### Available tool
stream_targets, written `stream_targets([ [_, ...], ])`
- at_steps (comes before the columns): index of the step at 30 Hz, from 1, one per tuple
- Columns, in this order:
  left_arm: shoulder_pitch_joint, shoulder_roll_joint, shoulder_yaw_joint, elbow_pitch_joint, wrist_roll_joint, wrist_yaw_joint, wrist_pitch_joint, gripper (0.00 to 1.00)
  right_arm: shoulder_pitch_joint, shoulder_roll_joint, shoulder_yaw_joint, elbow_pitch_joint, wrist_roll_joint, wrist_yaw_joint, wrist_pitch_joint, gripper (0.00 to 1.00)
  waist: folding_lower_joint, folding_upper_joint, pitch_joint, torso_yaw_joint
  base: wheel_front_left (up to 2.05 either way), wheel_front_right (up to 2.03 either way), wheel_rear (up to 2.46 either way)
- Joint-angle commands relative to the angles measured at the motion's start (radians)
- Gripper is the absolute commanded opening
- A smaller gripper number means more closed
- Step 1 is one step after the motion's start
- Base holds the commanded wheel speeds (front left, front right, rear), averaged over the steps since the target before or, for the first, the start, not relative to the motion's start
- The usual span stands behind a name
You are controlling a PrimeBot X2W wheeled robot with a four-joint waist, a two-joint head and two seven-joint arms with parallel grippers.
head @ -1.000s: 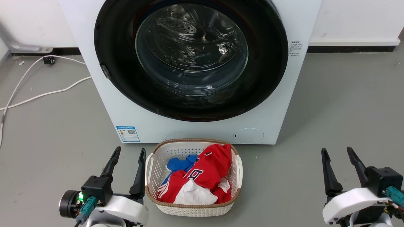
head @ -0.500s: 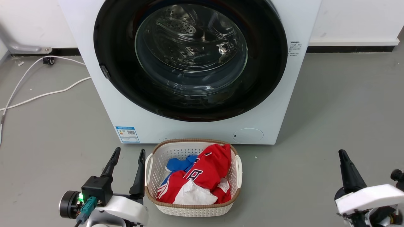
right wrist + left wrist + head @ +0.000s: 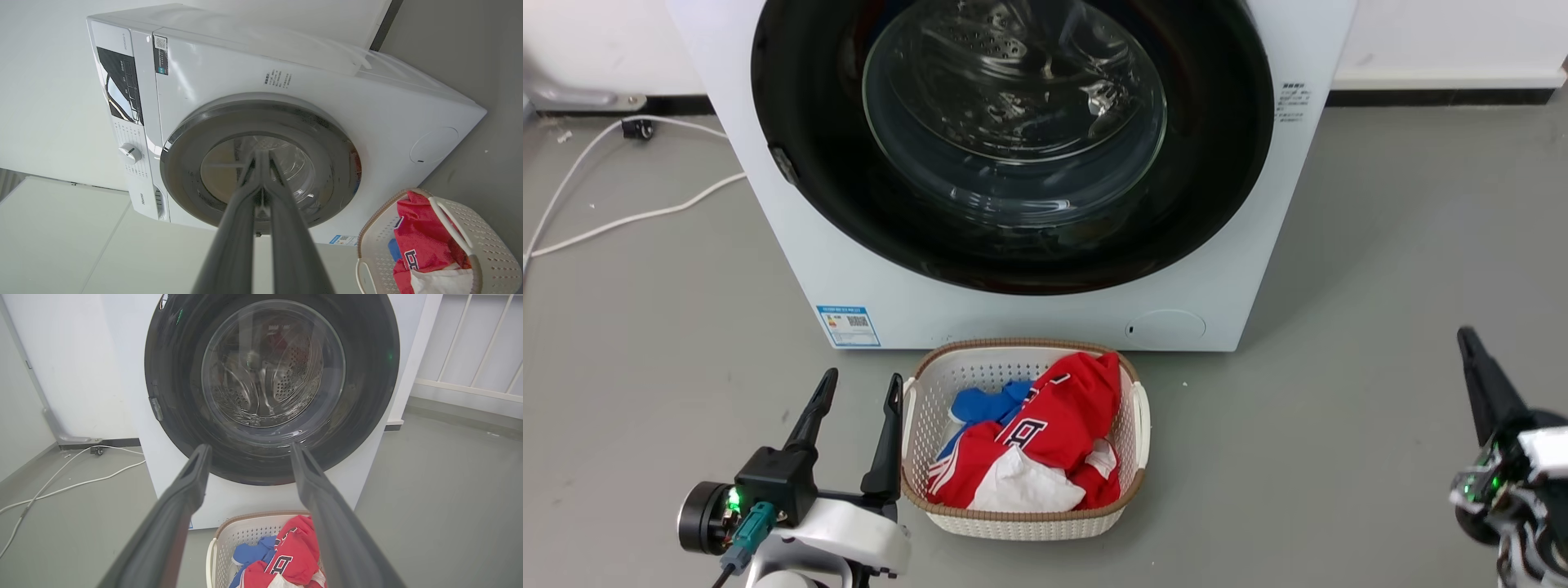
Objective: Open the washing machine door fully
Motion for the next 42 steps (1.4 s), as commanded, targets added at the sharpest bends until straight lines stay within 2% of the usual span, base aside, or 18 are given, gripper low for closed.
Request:
stream_targets([
  [1,-0.015,-0.001,0.001,-0.006,0.009,-0.003,-0.003,1.00,-0.053,0.000,-0.025,0.029,0.022,0.000,0.025,0.00,0.0000,0.0000,0.020,0.001,0.00,0.00,0.00],
  [7,-0.046,0.000,0.000,-0.035,0.013,-0.010,-0.003,1.00,-0.206,-0.028,-0.086,0.144,0.020,0.000,0.091,0.00,0.0000,0.0000,0.096,0.013,0.00,0.00,0.00],
  [15,-0.123,0.004,0.003,-0.087,0.017,-0.019,-0.003,1.00,-0.571,-0.069,-0.175,0.388,0.074,0.000,0.194,0.00,0.0000,0.0000,0.242,0.030,0.00,0.00,0.00],
  [21,-0.172,0.001,-0.004,-0.108,0.017,-0.028,-0.003,1.00,-0.836,-0.126,-0.183,0.589,0.044,0.000,0.243,0.00,0.0000,0.0000,0.323,0.048,0.00,0.00,0.00],
  [29,-0.232,-0.005,-0.010,-0.130,0.015,-0.038,-0.003,1.00,-1.117,-0.180,-0.108,0.797,-0.087,0.000,0.274,0.00,0.0000,0.0000,0.412,0.069,0.00,0.00,0.00],
  [42,-0.275,-0.023,-0.013,-0.142,0.014,-0.046,-0.003,1.00,-1.342,-0.162,-0.021,0.966,-0.237,0.000,0.311,0.00,0.0000,0.0000,0.488,0.094,0.00,0.00,0.00],
])
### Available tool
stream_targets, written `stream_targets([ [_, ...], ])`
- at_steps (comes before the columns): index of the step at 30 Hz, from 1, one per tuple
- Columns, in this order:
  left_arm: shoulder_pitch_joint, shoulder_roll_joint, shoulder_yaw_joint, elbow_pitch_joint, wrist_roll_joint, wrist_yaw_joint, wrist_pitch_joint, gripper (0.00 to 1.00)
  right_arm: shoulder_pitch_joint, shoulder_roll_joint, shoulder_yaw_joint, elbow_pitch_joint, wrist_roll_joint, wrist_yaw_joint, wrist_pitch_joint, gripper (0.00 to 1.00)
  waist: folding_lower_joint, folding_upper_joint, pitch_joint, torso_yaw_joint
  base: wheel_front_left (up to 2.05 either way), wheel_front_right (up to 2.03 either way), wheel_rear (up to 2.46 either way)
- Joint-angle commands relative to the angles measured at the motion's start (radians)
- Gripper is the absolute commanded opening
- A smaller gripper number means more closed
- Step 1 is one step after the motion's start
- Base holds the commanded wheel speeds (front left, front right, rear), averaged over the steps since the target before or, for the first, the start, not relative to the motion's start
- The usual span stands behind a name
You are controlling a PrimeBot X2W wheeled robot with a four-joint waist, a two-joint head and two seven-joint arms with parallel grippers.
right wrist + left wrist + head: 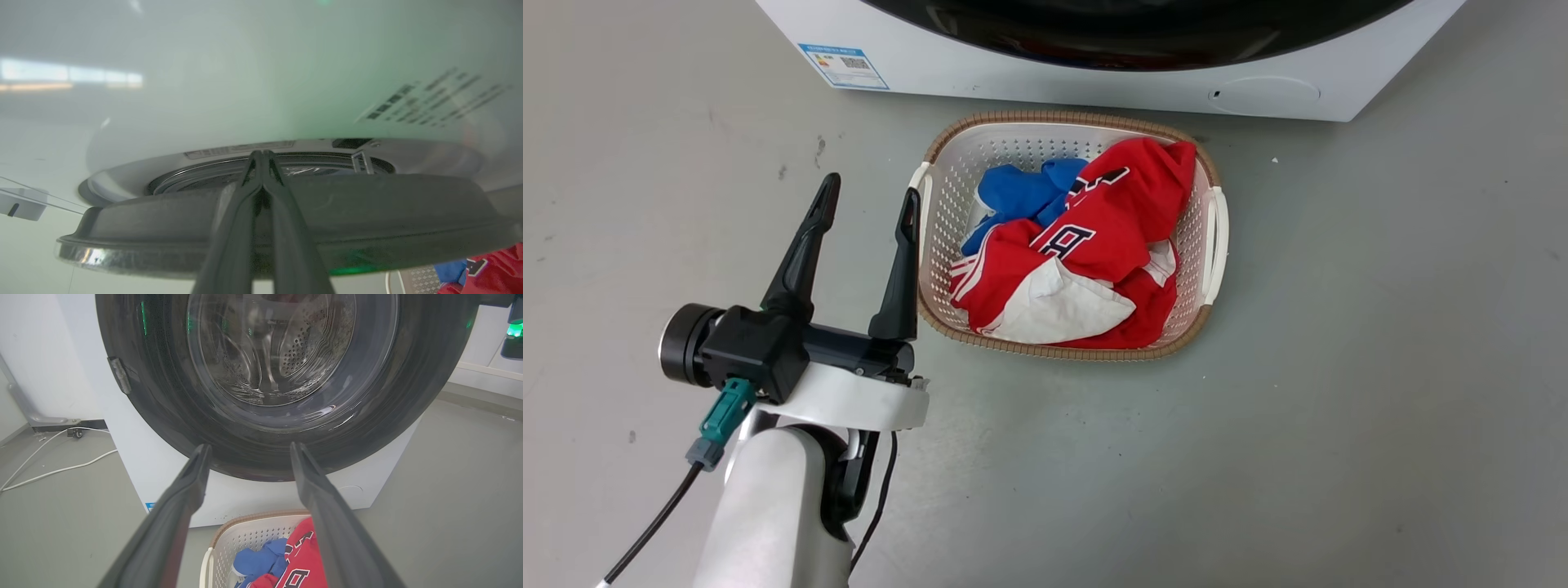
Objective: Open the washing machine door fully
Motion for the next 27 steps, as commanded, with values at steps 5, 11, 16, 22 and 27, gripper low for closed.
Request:
stream_targets([
  [5,-0.021,-0.007,-0.002,0.002,0.008,-0.003,-0.002,1.00,-0.008,0.016,0.026,0.034,-0.020,0.000,0.078,0.00,-0.0002,-0.0001,0.003,0.006,0.00,0.00,0.00],
  [11,0.002,-0.008,0.011,0.018,0.011,-0.006,-0.002,1.00,0.062,0.014,0.049,0.012,-0.030,0.000,0.181,0.00,-0.0002,-0.0001,-0.037,-0.001,0.00,0.00,0.00],
  [16,0.030,-0.009,0.017,0.032,0.015,-0.007,-0.002,1.00,0.137,0.018,0.073,-0.049,-0.039,0.000,0.250,0.00,-0.0002,-0.0001,-0.086,-0.012,0.00,0.00,0.00],
  [22,0.080,-0.008,0.028,0.053,0.018,-0.007,-0.002,1.00,0.271,0.065,0.105,-0.151,-0.038,0.000,0.332,0.00,-0.0002,-0.0001,-0.164,-0.025,0.00,0.00,0.00],
  [27,0.126,-0.013,0.020,0.074,0.019,-0.008,-0.002,1.00,0.409,0.113,0.119,-0.250,-0.024,0.000,0.404,0.00,-0.0002,-0.0001,-0.242,-0.025,0.00,0.00,0.00],
])
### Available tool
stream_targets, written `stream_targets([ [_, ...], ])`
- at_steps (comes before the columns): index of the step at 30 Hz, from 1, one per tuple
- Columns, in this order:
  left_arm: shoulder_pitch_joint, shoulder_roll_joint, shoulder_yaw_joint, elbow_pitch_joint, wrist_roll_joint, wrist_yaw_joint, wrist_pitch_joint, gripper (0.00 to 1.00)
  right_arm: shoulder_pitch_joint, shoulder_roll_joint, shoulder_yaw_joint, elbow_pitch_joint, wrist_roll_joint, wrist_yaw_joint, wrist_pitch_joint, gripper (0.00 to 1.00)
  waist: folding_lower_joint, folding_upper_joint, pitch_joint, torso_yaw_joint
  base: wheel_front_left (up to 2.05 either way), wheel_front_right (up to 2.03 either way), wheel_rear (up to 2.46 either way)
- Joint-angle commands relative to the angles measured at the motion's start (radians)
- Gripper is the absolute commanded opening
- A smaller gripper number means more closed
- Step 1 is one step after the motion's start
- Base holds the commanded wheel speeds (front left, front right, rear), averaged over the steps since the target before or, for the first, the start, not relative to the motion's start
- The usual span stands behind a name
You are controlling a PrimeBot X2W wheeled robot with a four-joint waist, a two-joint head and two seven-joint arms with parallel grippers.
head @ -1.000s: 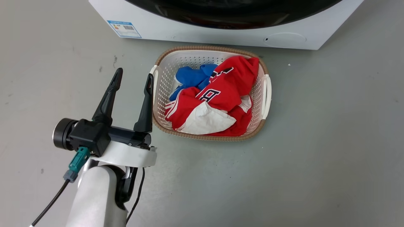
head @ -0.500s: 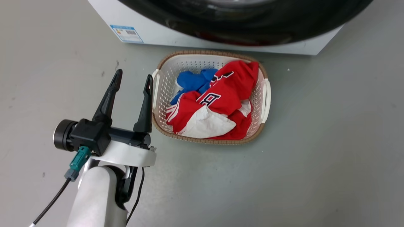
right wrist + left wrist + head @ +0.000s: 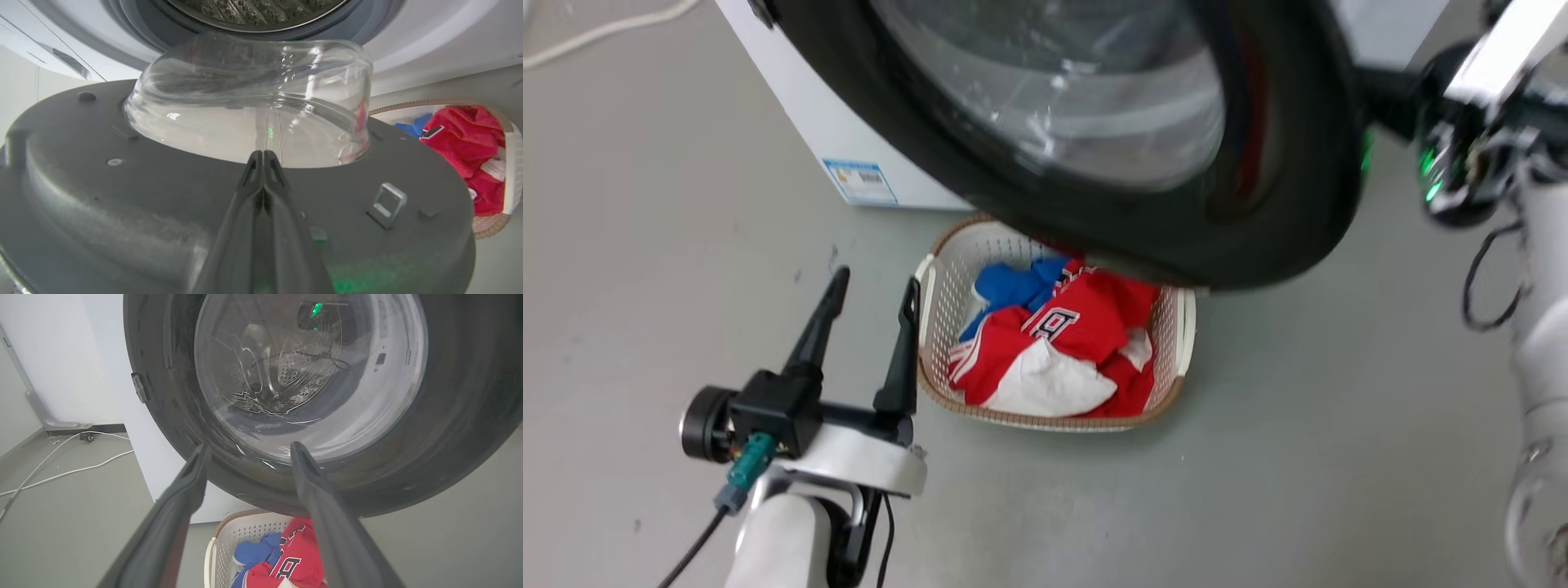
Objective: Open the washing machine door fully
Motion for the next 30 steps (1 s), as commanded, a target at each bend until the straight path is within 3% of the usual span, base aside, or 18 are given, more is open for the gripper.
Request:
stream_targets([
  [1,0.032,-0.005,-0.006,0.010,0.001,-0.002,-0.003,1.00,0.081,0.034,0.009,-0.049,0.011,0.000,0.037,0.00,0.0000,0.0000,-0.066,0.001,0.00,0.00,0.00],
  [6,0.075,-0.009,-0.022,0.026,0.000,-0.002,-0.003,1.00,0.231,0.073,0.040,-0.180,0.017,0.000,0.095,0.00,0.0000,0.0000,-0.126,0.008,0.00,0.00,0.00],
  [14,0.105,-0.009,-0.056,0.052,0.000,-0.003,-0.003,1.00,0.417,0.092,0.134,-0.363,0.147,0.000,0.148,0.00,0.0000,0.0000,-0.173,0.033,0.00,0.00,0.00],
  [25,0.112,-0.008,-0.077,0.068,-0.008,-0.004,-0.003,1.00,0.570,0.089,0.454,-0.521,0.375,0.000,-0.051,0.00,0.0000,0.0000,-0.207,0.058,0.00,0.00,0.00],
  [30,0.111,-0.004,-0.078,0.068,-0.007,-0.004,-0.003,1.00,0.587,0.087,0.525,-0.533,0.413,0.000,-0.178,0.00,0.0000,0.0000,-0.215,0.062,0.00,0.00,0.00],
])
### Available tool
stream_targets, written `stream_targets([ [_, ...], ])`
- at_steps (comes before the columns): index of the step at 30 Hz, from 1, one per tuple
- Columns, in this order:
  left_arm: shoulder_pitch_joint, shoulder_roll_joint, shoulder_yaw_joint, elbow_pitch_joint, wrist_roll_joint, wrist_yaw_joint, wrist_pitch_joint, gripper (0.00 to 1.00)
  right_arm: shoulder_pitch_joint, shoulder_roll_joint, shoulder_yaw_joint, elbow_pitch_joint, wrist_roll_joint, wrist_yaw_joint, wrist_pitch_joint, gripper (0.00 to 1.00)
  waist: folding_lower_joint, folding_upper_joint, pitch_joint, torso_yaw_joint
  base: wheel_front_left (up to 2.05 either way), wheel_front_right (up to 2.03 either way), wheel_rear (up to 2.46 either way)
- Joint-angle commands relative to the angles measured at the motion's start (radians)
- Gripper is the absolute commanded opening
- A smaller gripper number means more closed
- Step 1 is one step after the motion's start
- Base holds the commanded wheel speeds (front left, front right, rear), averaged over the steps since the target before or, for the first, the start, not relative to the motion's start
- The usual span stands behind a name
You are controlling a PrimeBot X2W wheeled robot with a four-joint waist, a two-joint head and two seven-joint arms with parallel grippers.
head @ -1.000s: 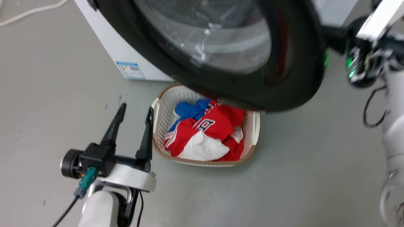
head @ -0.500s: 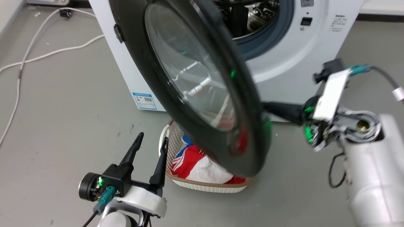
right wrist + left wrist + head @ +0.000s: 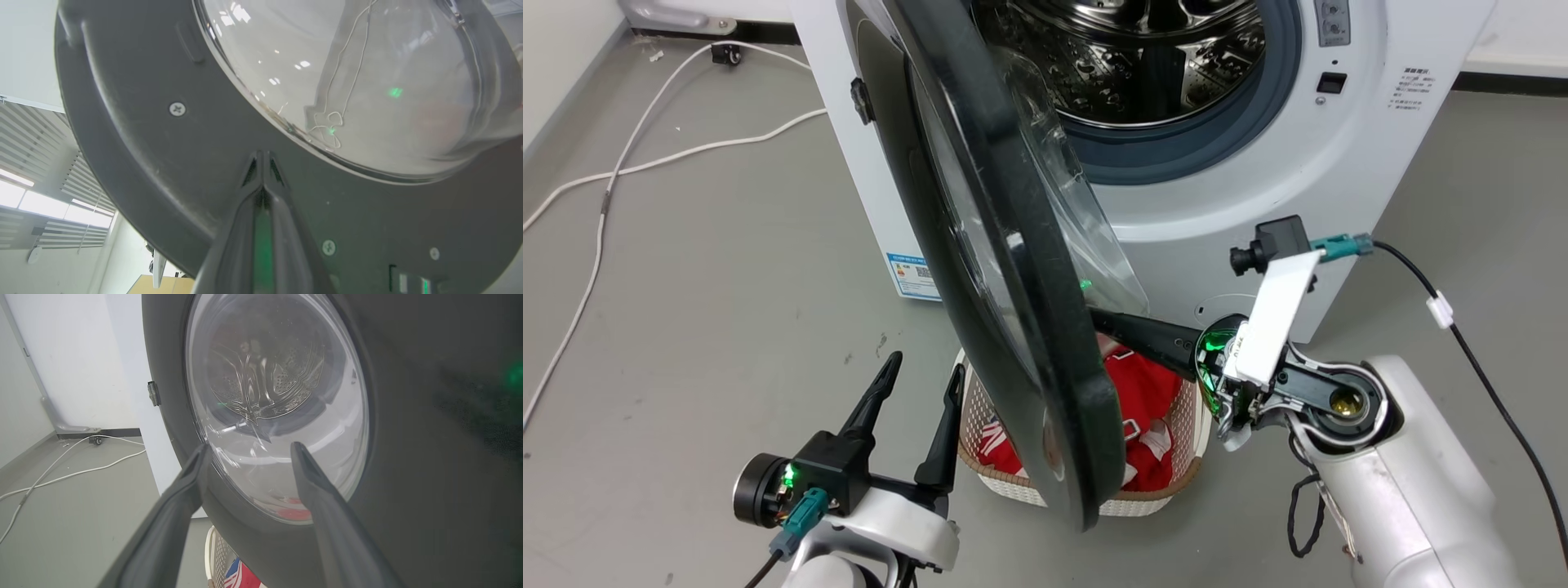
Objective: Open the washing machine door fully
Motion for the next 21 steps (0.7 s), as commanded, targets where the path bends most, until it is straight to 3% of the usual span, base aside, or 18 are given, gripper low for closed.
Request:
stream_targets([
  [1,0.005,0.005,0.000,0.001,-0.001,-0.001,-0.003,1.00,0.018,0.002,0.003,-0.007,0.002,0.000,-0.020,0.00,0.0001,0.0000,-0.005,-0.001,0.00,0.00,0.00],
  [10,0.027,0.015,0.015,0.001,0.002,0.005,-0.003,1.00,0.113,-0.029,-0.095,-0.047,-0.156,0.000,-0.332,0.00,0.0001,0.0000,-0.038,-0.042,0.00,0.00,0.00],
  [19,0.044,0.037,0.051,-0.002,-0.009,0.022,-0.002,1.00,0.306,-0.084,-0.252,-0.096,-0.299,0.000,-0.524,0.00,0.0001,0.0000,-0.073,-0.097,0.00,0.00,0.00],
  [20,0.048,0.039,0.056,-0.002,-0.010,0.023,-0.002,1.00,0.324,-0.090,-0.263,-0.102,-0.326,0.000,-0.544,0.05,0.0001,0.0000,-0.076,-0.101,0.00,0.00,0.00],
  [21,0.053,0.039,0.059,0.000,-0.015,0.025,-0.003,1.00,0.342,-0.093,-0.271,-0.107,-0.349,0.000,-0.559,0.32,0.0001,0.0000,-0.079,-0.106,0.00,0.00,0.00],
])
